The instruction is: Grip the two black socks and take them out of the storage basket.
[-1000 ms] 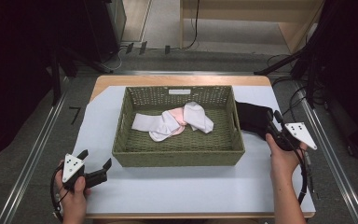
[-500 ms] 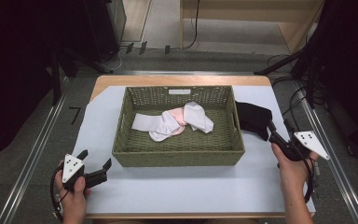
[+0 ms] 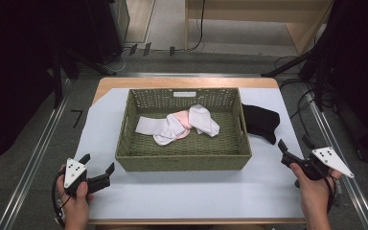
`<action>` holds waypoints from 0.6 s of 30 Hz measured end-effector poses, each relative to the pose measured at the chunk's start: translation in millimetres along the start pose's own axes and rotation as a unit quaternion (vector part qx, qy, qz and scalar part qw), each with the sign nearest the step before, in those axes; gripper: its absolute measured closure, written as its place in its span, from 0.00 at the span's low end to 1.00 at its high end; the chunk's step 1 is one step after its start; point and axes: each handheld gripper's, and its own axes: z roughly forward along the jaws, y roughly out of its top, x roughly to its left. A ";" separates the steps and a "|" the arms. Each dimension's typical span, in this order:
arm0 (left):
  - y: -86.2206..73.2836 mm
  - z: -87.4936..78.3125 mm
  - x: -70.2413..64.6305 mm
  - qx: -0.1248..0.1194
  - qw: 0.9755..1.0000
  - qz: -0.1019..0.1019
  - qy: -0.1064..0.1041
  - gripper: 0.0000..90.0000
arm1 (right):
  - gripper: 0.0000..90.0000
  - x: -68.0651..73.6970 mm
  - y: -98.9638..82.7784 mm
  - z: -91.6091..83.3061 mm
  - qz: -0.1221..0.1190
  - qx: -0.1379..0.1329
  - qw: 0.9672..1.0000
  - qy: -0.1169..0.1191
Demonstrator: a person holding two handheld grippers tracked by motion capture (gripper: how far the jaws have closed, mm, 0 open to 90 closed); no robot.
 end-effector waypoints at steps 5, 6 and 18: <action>-0.1 0.0 -0.2 -0.002 1.000 0.000 0.001 0.09 | 0.15 -5.3 -3.4 -13.0 -0.006 0.011 1.000 0.001; -0.1 0.0 -0.2 -0.002 1.000 0.000 0.001 0.09 | 0.15 -6.5 -4.4 -15.6 -0.006 0.012 1.000 0.000; -0.2 -0.3 -0.3 -0.002 1.000 0.001 0.002 0.09 | 0.16 -24.7 -22.5 -45.4 0.000 0.022 1.000 -0.014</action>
